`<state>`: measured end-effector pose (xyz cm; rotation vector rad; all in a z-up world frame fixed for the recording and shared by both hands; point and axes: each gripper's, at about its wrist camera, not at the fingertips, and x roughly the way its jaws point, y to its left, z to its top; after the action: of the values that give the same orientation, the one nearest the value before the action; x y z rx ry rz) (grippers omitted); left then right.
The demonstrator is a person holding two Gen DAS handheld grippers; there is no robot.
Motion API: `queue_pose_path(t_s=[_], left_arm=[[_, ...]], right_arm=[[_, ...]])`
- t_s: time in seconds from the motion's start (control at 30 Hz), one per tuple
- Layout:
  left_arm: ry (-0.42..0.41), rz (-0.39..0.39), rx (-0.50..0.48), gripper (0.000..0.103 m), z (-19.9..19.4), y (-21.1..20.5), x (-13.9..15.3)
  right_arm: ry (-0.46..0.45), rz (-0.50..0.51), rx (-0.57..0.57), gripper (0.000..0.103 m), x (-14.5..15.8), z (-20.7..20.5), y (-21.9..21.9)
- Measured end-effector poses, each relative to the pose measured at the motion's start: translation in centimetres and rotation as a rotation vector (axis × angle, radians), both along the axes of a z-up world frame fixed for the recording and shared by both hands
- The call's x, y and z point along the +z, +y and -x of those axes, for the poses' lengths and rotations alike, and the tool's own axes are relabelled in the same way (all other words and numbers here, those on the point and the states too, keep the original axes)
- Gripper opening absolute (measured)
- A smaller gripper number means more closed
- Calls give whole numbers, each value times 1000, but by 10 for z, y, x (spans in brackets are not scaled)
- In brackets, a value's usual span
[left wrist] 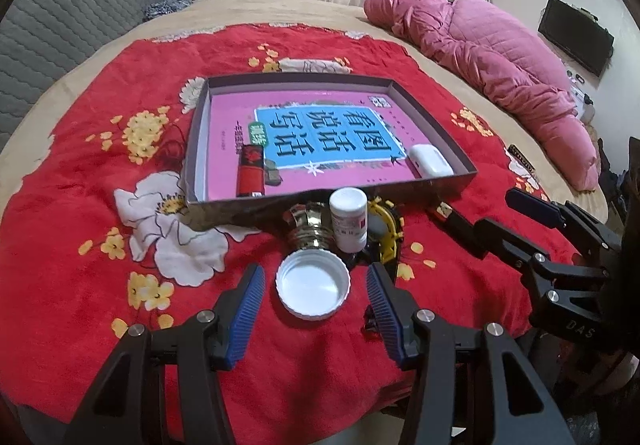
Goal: Organize rigid objects
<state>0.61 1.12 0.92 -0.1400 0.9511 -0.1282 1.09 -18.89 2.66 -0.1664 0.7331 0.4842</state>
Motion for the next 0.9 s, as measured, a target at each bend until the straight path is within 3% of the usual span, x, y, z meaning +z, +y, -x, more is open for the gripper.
queue_pose_path(t_s=[0.67,0.9], left_arm=[[97,45,-14,53,-8,0,-26],[110,56,-12,53,-12,1,-32]], right_arm=[[45,15,30,73,-13,-3,9],[92,-26,29,73,-20,-12,16]])
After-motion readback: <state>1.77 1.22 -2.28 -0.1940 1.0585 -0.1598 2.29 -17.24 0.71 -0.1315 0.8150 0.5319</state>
